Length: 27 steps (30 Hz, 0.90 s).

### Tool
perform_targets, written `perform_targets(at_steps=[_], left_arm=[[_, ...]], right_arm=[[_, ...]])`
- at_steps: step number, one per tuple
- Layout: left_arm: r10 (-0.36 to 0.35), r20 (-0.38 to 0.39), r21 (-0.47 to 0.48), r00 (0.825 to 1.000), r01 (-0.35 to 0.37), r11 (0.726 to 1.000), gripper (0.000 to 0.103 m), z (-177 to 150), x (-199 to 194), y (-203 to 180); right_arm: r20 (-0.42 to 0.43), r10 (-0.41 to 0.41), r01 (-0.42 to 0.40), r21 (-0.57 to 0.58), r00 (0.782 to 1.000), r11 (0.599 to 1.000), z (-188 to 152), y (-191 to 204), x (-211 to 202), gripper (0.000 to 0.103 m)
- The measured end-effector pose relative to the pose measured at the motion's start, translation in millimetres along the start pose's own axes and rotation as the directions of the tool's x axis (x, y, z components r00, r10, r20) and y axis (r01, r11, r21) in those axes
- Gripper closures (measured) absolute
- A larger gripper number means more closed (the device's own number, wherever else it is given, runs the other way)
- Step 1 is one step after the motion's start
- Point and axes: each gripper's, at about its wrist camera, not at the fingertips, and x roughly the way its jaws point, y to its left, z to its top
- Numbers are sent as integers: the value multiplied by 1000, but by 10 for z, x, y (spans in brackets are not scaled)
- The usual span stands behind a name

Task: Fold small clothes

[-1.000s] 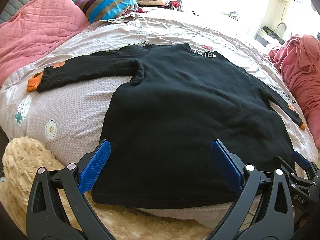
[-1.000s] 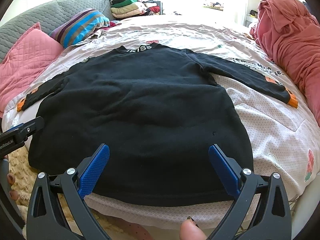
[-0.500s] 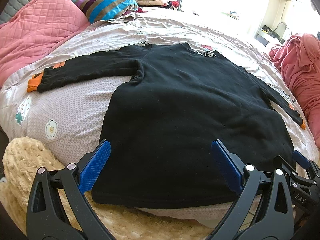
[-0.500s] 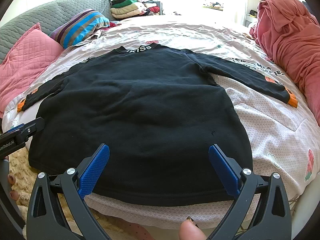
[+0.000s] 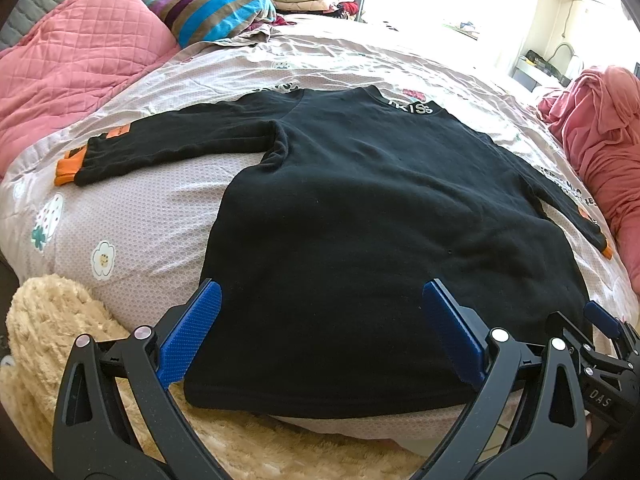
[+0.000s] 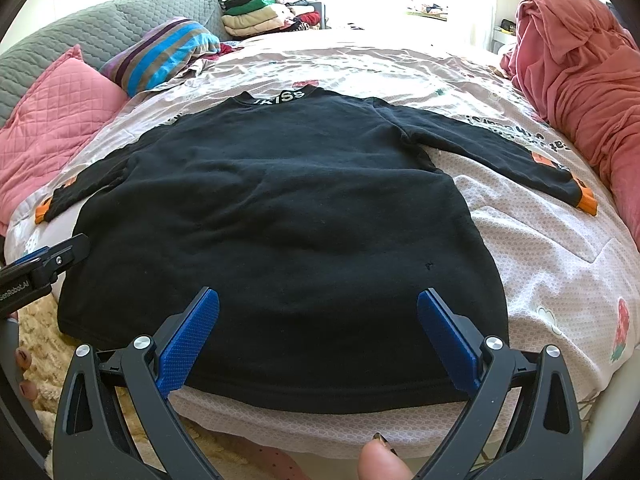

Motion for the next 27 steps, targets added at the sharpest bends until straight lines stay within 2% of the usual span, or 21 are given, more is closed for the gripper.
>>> perform_targets(at_steps=[11,27], left_arm=[[6,2,1,1000,-6,1000,8,128,48,25],[13,-13,18,1000,-12,1000,8,590,331,-88]], right_arm=[[9,0,1,-22,1000,1000,137,53,29,4],[57,7,-6,-21,998,1000,712,26,225,4]])
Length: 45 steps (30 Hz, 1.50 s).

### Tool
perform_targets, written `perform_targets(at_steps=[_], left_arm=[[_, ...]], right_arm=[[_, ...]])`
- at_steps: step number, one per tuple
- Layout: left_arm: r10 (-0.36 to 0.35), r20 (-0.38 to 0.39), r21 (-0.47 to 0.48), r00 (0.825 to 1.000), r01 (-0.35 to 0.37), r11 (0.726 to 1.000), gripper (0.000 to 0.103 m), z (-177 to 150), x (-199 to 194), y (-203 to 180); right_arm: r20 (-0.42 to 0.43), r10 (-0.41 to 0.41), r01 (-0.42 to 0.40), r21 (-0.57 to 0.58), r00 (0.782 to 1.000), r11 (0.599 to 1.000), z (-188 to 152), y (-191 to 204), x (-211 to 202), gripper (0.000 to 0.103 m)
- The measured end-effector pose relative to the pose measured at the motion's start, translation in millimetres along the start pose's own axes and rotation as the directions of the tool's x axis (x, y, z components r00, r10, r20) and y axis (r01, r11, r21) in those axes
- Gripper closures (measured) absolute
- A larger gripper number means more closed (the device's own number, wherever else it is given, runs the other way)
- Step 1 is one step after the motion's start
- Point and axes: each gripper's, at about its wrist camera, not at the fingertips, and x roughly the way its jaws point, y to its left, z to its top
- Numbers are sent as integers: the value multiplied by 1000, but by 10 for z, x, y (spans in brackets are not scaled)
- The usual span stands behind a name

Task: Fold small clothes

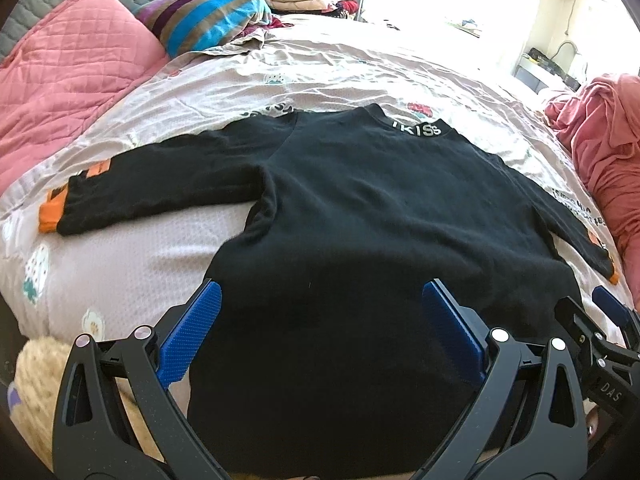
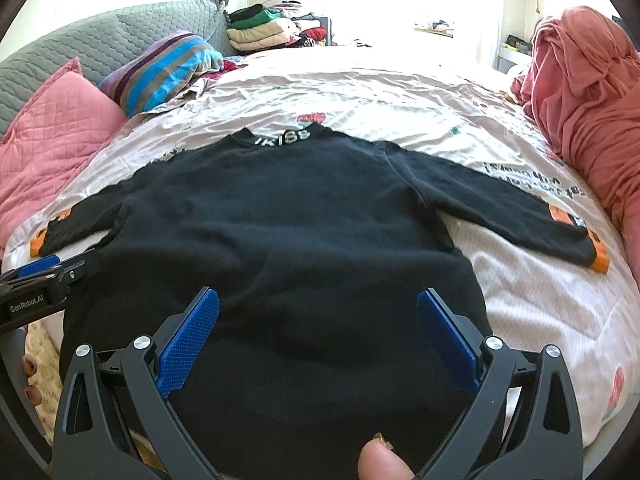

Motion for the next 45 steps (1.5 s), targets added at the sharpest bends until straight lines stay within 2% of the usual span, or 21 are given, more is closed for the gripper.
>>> perform_targets(at_steps=[17,26,35,43,45], left_arm=[[-9,-24,23,1000,10,1000,8,507,403,-154],[-3,-69,35,998,5,999,8,731,740,-262],[-6,-115,39,993,10,999,8,869,1013,-369],[-17,-150,42,989,24,999,8,892,1207,-477],[-15,-154,47,988,22,999,8,905,1251,-516]], right_arm=[[10,-32,31,51,999,998,471,-257,434,4],[-32,-81,86,181,996,980,647,-759,718,4],[-73,-212,225,336,974,915,609,-1569,819,4],[-131,-294,321,461,947,827,386,-2241,781,4],[-152,-304,339,511,940,790,295,-2437,770,4]])
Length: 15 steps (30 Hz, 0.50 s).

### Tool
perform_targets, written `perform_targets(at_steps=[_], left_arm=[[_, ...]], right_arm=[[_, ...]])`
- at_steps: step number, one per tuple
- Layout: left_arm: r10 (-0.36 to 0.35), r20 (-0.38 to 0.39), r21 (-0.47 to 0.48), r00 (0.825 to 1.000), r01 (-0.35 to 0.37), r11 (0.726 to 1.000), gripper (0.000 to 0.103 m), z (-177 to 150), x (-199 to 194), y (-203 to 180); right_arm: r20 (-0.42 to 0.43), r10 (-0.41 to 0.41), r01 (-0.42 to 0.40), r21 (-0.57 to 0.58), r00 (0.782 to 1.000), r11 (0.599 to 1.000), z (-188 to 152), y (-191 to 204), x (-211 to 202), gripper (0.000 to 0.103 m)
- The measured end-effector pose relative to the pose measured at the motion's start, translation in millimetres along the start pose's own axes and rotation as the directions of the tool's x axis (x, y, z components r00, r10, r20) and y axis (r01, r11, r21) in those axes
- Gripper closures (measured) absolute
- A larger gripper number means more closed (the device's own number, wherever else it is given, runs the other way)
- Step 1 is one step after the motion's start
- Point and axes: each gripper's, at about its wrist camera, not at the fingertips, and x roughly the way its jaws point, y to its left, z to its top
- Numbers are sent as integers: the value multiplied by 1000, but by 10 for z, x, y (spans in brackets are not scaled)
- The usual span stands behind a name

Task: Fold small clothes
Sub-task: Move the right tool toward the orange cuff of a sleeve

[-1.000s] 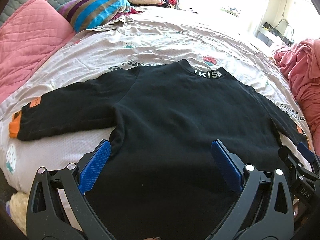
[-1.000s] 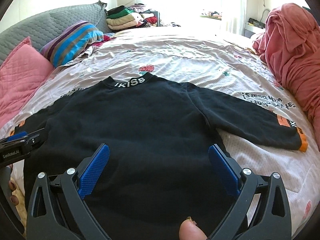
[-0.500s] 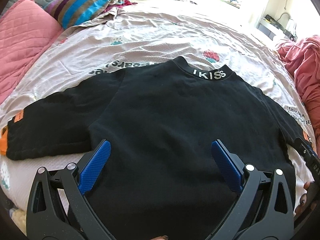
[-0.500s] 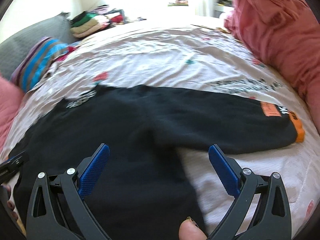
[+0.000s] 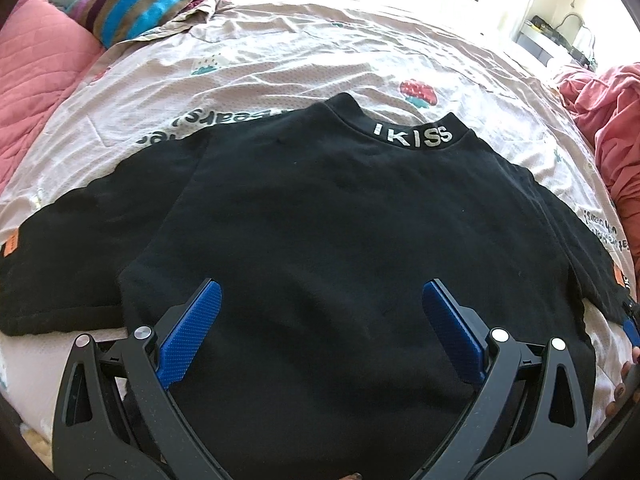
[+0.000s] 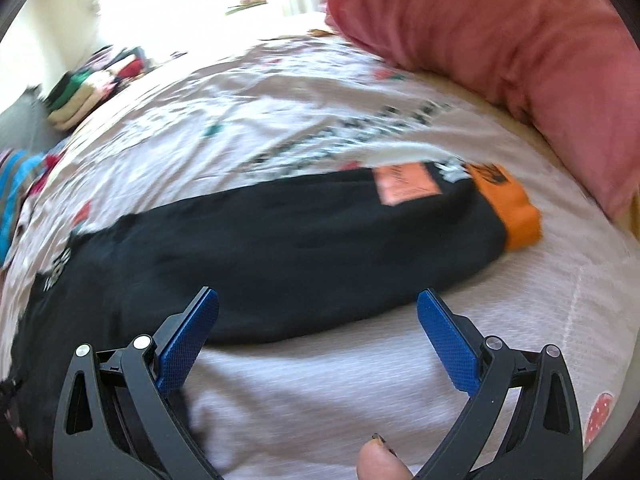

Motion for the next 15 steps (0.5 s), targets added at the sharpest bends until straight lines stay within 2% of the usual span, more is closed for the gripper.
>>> perform_targets(at_steps=[7,15], left_arm=[[0,-9,5,1000,0,1000,8,77,103,-106],[-2,-4,-11,1000,2,1000,8,138,134,-91]], right_arm=[[-18,-18,22,205,1000,979,80,-530,168,4],[55,43,-61,378,998,924,298,-943,350,4]])
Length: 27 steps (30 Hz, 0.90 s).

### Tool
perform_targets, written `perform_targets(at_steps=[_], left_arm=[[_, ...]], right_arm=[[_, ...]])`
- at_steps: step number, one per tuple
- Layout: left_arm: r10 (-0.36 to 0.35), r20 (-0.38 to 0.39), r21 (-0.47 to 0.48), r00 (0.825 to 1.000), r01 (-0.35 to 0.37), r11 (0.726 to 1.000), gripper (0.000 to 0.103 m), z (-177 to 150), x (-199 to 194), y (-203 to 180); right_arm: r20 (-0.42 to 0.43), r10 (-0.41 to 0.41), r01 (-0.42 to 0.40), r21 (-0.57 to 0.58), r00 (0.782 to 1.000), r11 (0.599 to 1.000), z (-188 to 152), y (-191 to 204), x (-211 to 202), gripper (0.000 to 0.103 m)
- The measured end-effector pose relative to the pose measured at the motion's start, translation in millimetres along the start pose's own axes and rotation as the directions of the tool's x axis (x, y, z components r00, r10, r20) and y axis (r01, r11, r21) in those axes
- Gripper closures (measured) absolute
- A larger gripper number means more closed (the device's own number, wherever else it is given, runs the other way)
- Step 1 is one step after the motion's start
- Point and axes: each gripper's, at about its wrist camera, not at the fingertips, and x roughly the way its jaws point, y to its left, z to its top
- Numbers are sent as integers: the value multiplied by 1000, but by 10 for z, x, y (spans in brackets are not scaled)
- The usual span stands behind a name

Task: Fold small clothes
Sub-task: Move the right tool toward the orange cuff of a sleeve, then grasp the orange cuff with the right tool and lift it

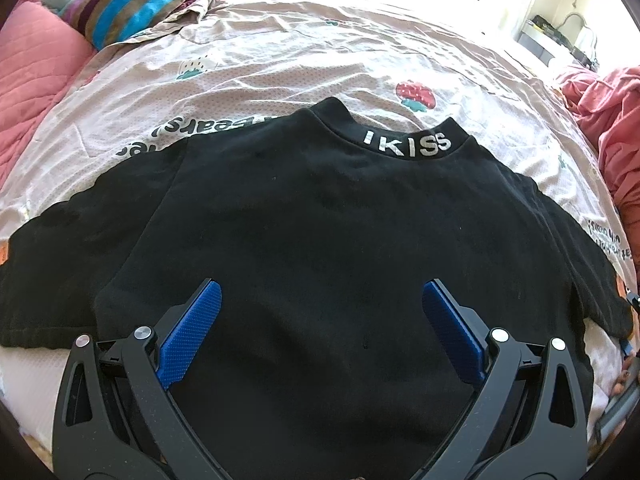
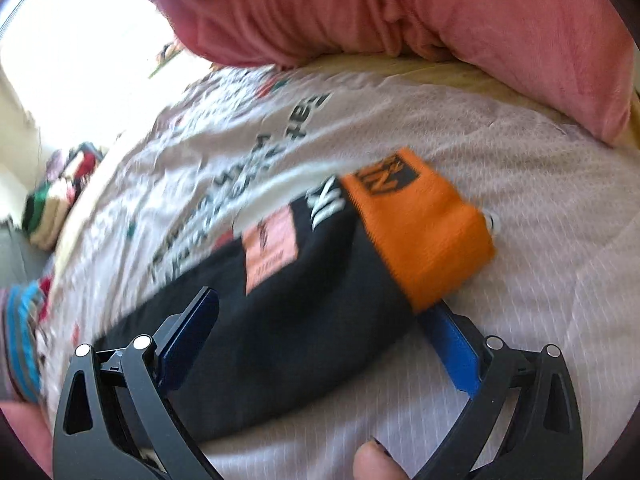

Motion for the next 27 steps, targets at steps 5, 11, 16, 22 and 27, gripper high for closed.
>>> perform_targets(at_steps=[5,11,16,22,27], left_arm=[[-14,-1,-32,1000,14,999,8,27,-8,70],[-35,9,-57,999,36,998,8,71,-75,123],[-62,24,-66,998,63,996,8,111,-188,118],[-103,46,-84,994,107,991,8,173,-340,139],[-157,56,-103,986,162,981,8,207,-463,182]], right_arm=[[59,24,-29,69,998,997,128,-119,20,53],[93,112,-115,32,989,993,157,-20,-96,81],[99,232,-225,-74,968,972,157,359,-354,81],[55,356,-335,-231,933,913,29,997,-628,83],[-2,435,-410,-341,900,846,-198,1503,-802,84]])
